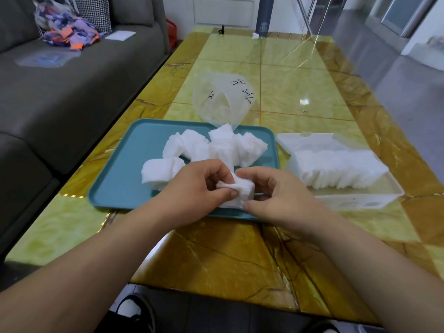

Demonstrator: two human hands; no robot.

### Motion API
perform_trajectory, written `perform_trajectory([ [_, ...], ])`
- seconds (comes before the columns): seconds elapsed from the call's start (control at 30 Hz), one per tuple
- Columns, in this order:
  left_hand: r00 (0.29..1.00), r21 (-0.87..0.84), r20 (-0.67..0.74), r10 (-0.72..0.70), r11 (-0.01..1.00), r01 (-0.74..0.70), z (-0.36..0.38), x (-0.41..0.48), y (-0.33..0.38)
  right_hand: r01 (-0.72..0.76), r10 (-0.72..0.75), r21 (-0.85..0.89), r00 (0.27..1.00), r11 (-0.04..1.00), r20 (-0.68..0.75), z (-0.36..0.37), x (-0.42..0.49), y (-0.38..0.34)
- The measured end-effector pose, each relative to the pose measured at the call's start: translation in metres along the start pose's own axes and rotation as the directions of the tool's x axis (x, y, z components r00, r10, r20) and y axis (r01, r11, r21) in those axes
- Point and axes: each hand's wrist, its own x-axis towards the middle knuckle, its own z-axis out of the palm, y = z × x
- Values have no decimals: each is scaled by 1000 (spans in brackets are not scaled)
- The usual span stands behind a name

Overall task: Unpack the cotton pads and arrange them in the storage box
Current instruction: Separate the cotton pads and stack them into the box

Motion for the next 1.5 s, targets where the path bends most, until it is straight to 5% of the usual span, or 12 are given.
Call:
perform_trajectory([
  [0.3, 999, -2, -37, -27, 1000, 27, -1, 0, -3, -11, 10, -8, 996, 1000, -90, 6, 1, -4],
  [0.67, 993, 83, 85, -85, 994, 78, 2, 1, -6, -60, 73, 71, 978, 996, -198, 28, -1, -11],
  [0.87, 995, 138, 77, -56, 989, 45, 5, -1, -5, -96, 104, 118, 993, 988, -58, 40, -2, -21],
  [1.13, 999, 216, -5, 34, 976, -32, -17, -13, -8, 39, -59, -112, 982, 993, -180, 40, 4, -26],
  [1.27, 965, 367, -252, 70, 930, 29, -49, -20, -16, 36, -60, -114, 975, 993, -213, 49, 10, -30],
  [1.37, 948, 471, -314, -53, 858, 204, -77, -25, -32, 15, -35, -103, 981, 995, -190, 59, 14, -29],
  [1.5, 976, 454, -125, -179, 864, 216, -85, -34, -45, 12, -38, -125, 977, 992, -212, 61, 19, -27],
])
